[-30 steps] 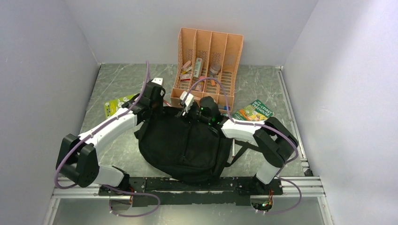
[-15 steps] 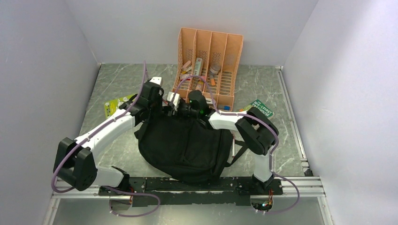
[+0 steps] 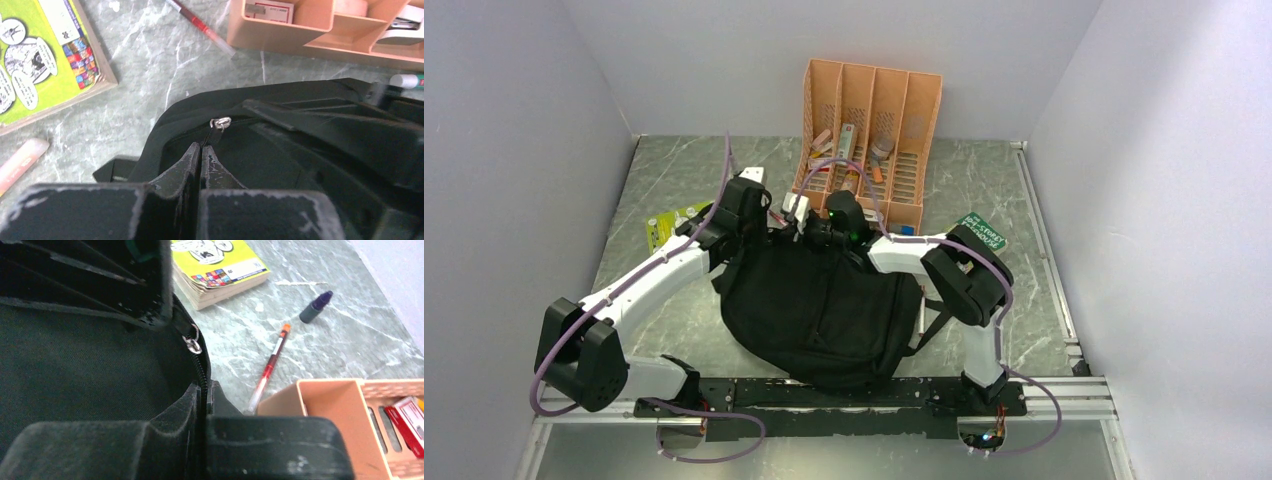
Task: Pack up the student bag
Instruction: Unzip the student bag at the center of the board.
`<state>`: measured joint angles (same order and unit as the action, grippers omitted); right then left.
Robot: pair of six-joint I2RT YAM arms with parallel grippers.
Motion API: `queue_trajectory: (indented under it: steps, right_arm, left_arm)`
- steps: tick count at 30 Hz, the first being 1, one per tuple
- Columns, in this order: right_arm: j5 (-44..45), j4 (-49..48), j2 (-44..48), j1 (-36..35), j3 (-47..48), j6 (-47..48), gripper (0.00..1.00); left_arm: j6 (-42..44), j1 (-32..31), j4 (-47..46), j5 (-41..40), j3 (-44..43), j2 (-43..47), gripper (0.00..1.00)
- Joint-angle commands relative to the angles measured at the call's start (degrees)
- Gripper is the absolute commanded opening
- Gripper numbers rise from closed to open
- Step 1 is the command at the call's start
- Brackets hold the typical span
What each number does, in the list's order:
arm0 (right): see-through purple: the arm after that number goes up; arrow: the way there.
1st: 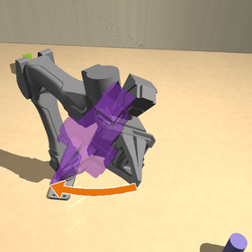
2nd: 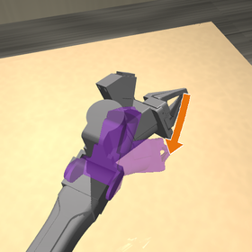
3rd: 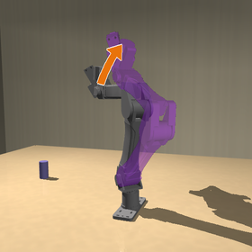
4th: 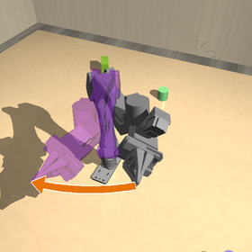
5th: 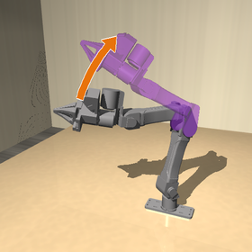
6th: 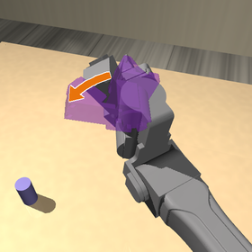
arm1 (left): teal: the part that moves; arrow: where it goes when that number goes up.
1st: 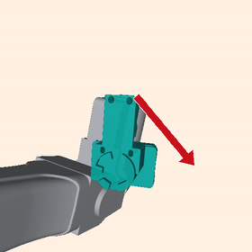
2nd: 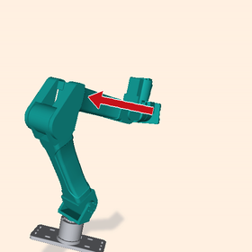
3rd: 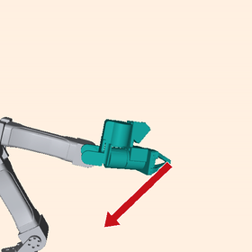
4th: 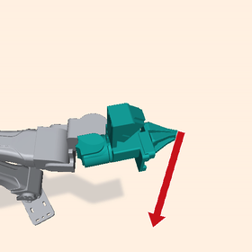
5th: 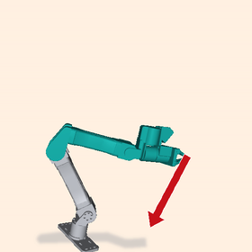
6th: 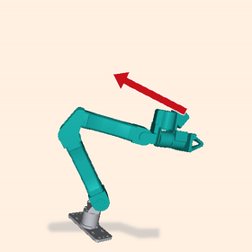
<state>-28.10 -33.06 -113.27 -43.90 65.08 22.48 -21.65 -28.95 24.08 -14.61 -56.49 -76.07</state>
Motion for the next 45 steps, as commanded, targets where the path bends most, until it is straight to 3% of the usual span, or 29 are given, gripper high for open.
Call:
queue_trajectory:
  steps: [1,6,17,23,35,40,45]
  right_arm:
    - [8.3,-5.0,5.0,1.1,-2.7,-2.8,0.00]
    - [17.0,-5.6,11.3,1.1,-5.8,-5.9,0.00]
    - [33.0,-0.4,26.2,1.0,-7.5,-10.5,0.00]
    - [45.1,0.5,32.7,1.0,-9.3,-18.6,0.00]
    - [63.3,7.0,43.5,1.0,-15.6,-34.1,0.00]
    - [65.3,7.2,47.4,1.0,-19.7,-44.0,0.00]
    - [58.4,2.9,48.7,0.9,-22.5,-40.8,0.00]
  left_arm:
    - [-3.4,0.5,4.8,-4.6,-2.7,0.7,0.05]
    - [-4.8,0.6,12.6,-6.7,-7.7,-1.3,0.05]
    - [-3.8,0.8,18.9,-7.6,-17.7,-1.1,0.05]
    - [-3.4,1.0,19.8,-7.7,-22.1,-1.2,0.05]
    - [-2.8,3.0,21.2,-12.6,-21.3,0.0,0.05]
    - [-3.6,3.4,20.3,-10.4,-18.6,0.7,0.05]
    - [-3.3,3.4,16.3,-4.6,-15.4,2.8,0.05]
